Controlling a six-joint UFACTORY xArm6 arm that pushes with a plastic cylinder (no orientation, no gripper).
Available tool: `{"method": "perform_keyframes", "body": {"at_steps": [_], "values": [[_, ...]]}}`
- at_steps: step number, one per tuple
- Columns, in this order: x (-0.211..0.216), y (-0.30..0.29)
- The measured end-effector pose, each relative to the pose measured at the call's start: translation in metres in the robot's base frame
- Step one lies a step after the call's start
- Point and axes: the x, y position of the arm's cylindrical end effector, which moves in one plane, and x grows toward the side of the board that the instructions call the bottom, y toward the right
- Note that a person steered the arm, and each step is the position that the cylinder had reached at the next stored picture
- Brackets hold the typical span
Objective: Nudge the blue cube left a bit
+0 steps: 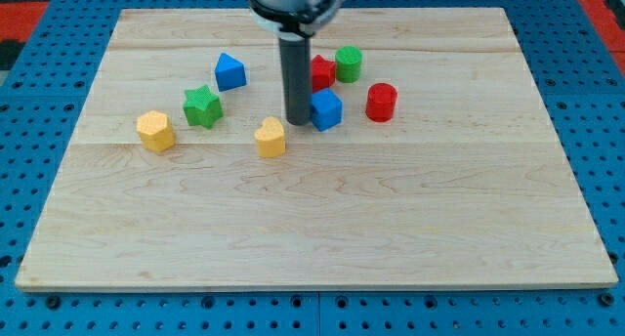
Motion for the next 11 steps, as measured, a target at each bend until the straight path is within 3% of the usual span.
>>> {"method": "perform_keyframes", "body": {"at_steps": [2,4,8,9,11], "values": [[0.009,0.095],[-0.035,0.081],[0.01,0.057],[0.004,0.056],[-0.042,0.074]]}}
